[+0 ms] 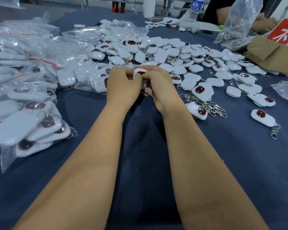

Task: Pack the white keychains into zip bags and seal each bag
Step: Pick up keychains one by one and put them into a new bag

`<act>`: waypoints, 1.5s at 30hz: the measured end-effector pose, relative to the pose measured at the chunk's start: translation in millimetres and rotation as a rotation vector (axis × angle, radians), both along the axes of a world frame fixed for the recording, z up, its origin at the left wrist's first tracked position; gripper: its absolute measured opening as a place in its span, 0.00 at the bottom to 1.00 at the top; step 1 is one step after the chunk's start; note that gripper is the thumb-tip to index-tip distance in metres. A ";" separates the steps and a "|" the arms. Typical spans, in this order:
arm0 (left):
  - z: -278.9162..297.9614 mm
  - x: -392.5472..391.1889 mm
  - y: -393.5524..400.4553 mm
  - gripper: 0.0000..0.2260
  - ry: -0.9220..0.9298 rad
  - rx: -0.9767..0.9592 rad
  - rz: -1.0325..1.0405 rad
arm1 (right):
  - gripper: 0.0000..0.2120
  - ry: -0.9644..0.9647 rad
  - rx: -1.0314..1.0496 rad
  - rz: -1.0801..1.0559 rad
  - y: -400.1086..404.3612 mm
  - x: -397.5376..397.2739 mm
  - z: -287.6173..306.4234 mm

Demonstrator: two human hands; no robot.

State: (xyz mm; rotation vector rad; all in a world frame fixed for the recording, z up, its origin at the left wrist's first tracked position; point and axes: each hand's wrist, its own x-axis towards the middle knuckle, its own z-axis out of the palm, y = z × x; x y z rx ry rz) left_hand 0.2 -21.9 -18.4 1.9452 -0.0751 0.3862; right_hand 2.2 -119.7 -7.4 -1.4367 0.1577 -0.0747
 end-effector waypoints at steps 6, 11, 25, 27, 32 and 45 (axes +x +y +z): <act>2.4 -2.0 0.2 0.08 -0.002 -0.186 0.038 | 0.09 -0.059 0.071 0.003 -3.2 -2.1 -1.1; 1.0 -1.4 4.8 0.14 -0.007 -0.238 0.125 | 0.08 -0.130 0.177 -0.083 -5.3 -1.0 1.6; 10.7 -7.4 2.8 0.07 -0.223 -0.263 0.164 | 0.06 -0.212 -0.284 -0.208 11.7 -3.7 -9.4; 10.1 -8.0 0.9 0.08 -0.275 -0.214 0.168 | 0.07 -0.253 -0.446 -0.133 11.4 -3.3 -9.1; 6.6 -6.9 -2.5 0.07 -0.244 -0.107 0.165 | 0.10 -0.258 -0.665 0.034 15.5 -4.0 -8.5; 0.9 -8.5 -3.5 0.16 -0.011 0.346 0.154 | 0.19 0.160 -1.280 -0.316 -23.4 -7.8 -11.3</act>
